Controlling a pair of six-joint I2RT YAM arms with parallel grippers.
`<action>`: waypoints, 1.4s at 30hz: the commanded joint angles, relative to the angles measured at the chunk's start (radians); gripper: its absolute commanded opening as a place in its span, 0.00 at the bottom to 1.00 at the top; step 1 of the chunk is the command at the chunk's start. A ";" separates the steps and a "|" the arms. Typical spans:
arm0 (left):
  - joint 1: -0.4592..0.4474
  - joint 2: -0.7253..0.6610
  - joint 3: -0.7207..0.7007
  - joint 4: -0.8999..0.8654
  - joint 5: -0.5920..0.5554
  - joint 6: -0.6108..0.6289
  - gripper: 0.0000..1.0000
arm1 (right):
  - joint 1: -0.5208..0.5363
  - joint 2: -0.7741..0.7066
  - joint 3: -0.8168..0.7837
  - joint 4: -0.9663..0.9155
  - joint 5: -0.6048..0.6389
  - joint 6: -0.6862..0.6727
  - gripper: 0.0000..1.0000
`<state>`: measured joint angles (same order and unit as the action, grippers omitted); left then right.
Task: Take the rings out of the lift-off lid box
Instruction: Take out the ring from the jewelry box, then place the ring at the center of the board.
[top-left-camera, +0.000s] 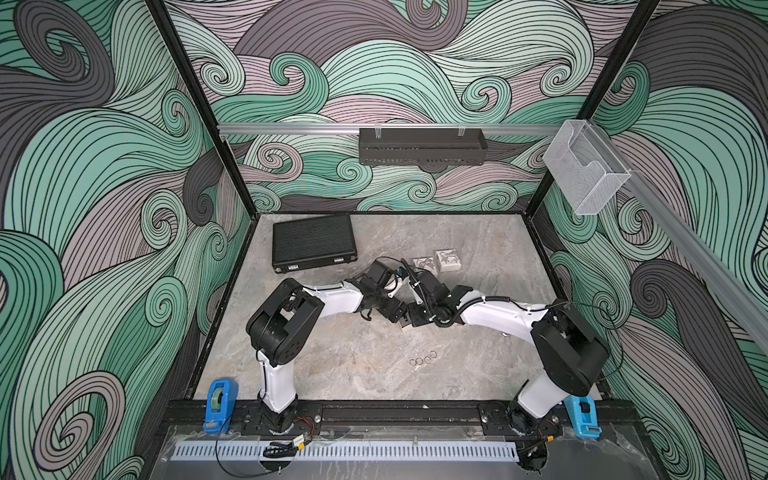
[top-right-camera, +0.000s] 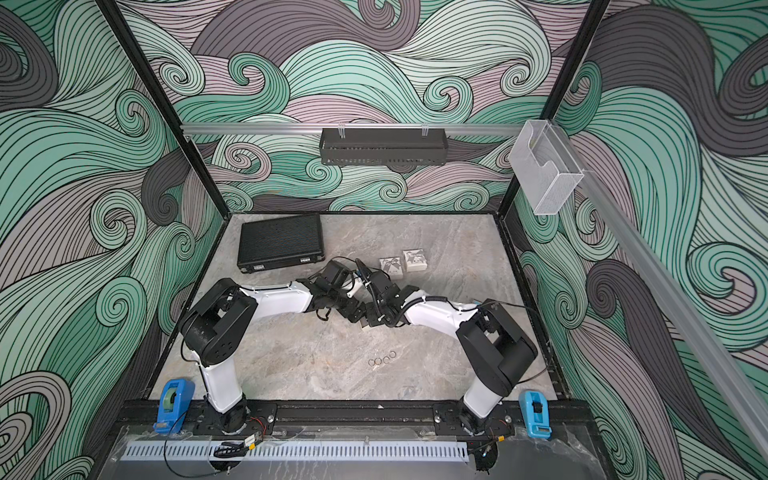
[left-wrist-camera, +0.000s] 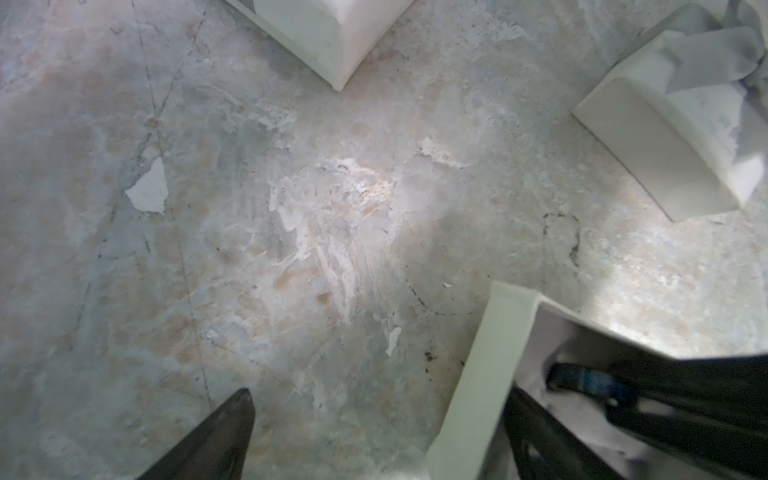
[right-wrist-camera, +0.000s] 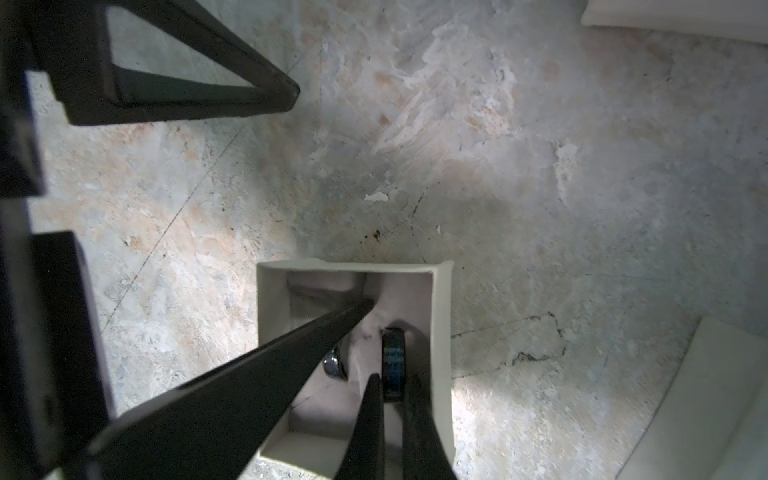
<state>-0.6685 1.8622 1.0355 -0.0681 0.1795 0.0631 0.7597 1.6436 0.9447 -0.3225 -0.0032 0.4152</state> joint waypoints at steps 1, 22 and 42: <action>0.006 0.022 0.028 -0.063 -0.020 -0.001 0.95 | 0.009 -0.046 -0.014 0.054 -0.009 -0.012 0.01; 0.006 0.017 0.038 -0.076 -0.014 0.004 0.95 | 0.004 -0.219 -0.120 0.100 -0.013 -0.011 0.00; 0.006 -0.158 -0.005 -0.033 0.007 0.019 0.95 | -0.007 -0.691 -0.442 -0.107 -0.317 0.155 0.00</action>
<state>-0.6685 1.7493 1.0424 -0.1074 0.1696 0.0746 0.7570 0.9436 0.5289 -0.4751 -0.2157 0.5041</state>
